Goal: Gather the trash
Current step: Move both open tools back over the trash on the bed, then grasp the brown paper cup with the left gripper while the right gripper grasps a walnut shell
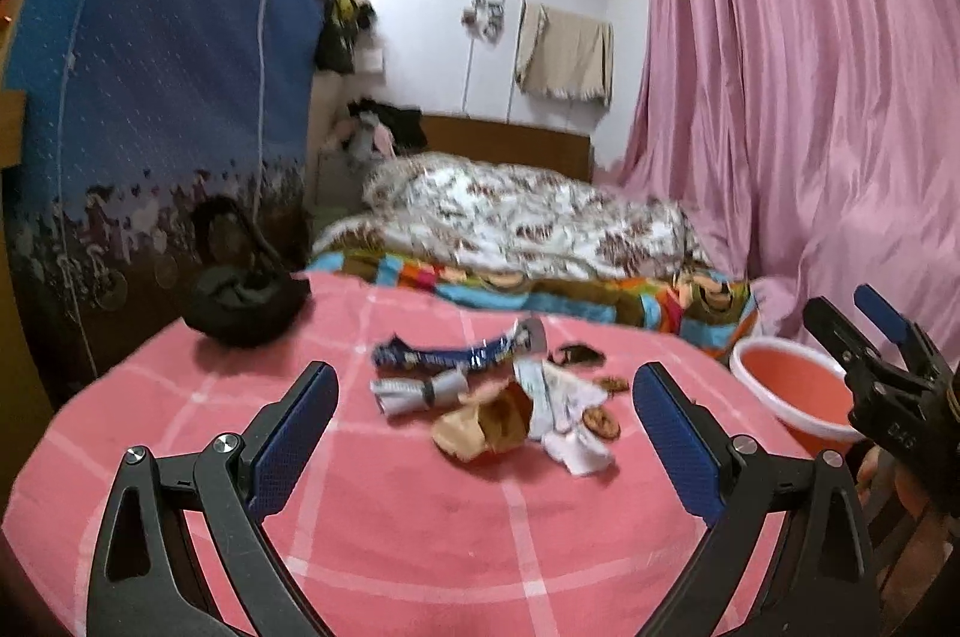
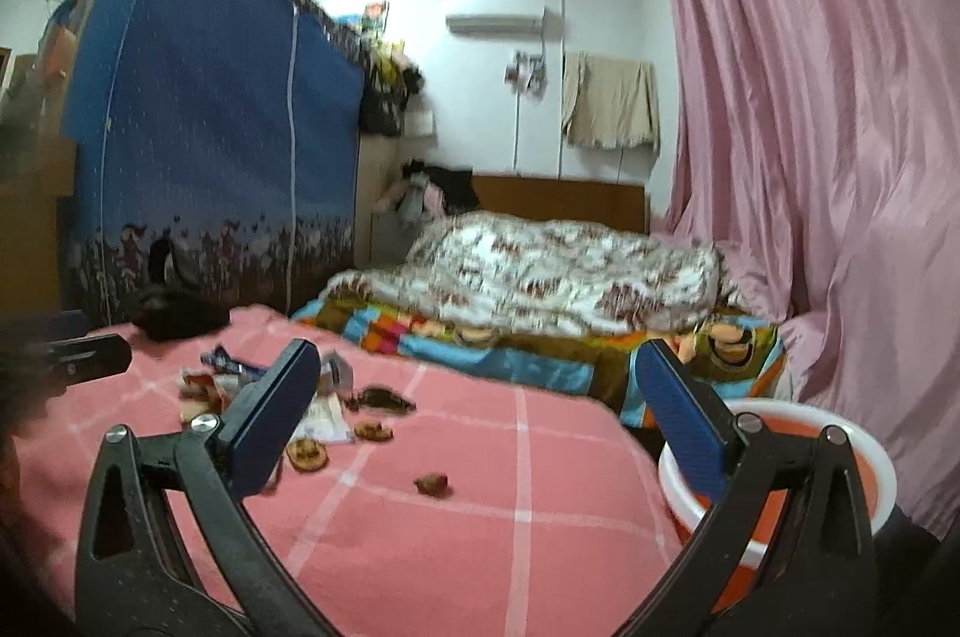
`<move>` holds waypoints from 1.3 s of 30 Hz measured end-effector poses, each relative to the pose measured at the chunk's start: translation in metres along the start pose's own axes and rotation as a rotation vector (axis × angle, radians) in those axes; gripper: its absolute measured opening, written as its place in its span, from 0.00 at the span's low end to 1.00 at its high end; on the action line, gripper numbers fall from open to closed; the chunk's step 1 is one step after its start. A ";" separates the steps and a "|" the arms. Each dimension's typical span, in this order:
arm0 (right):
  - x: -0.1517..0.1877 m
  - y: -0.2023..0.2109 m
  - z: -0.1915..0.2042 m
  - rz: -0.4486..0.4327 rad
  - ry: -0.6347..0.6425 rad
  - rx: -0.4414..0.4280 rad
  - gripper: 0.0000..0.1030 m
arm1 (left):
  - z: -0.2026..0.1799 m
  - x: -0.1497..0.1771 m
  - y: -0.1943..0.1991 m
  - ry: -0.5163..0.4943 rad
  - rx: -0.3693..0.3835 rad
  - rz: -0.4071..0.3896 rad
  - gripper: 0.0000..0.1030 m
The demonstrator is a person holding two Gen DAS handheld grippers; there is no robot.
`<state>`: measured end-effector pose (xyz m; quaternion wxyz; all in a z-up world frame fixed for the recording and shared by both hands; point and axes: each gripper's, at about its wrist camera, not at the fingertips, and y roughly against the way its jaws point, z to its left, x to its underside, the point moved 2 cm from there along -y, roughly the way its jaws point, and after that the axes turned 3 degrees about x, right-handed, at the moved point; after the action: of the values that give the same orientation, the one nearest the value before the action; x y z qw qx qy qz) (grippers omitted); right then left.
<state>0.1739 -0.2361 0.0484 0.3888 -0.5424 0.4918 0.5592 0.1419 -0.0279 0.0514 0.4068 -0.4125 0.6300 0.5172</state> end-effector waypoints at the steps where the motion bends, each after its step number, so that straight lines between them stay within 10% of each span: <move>1: 0.003 -0.007 -0.001 0.037 0.000 -0.003 1.00 | 0.000 0.001 -0.005 -0.001 0.005 0.023 0.93; 9: 0.033 -0.053 -0.004 0.295 -0.056 -0.075 0.92 | 0.003 0.013 -0.059 0.014 0.012 0.290 0.63; 20: 0.064 -0.103 0.011 0.550 -0.047 -0.161 0.52 | 0.014 0.024 -0.094 0.082 0.005 0.469 0.61; 26: 0.065 -0.112 0.012 0.579 -0.073 -0.208 0.26 | 0.018 0.023 -0.098 0.094 0.006 0.480 0.38; 30: 0.065 -0.110 0.017 0.574 -0.063 -0.232 0.26 | 0.021 0.022 -0.100 0.111 0.023 0.482 0.18; 39: 0.064 -0.102 0.019 0.552 -0.057 -0.251 0.26 | 0.028 0.016 -0.091 0.154 0.064 0.453 0.13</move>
<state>0.2615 -0.2021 -0.0298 0.1655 -0.4163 0.5365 0.7152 0.2245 -0.0133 0.0035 0.2442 -0.2857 0.7517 0.5420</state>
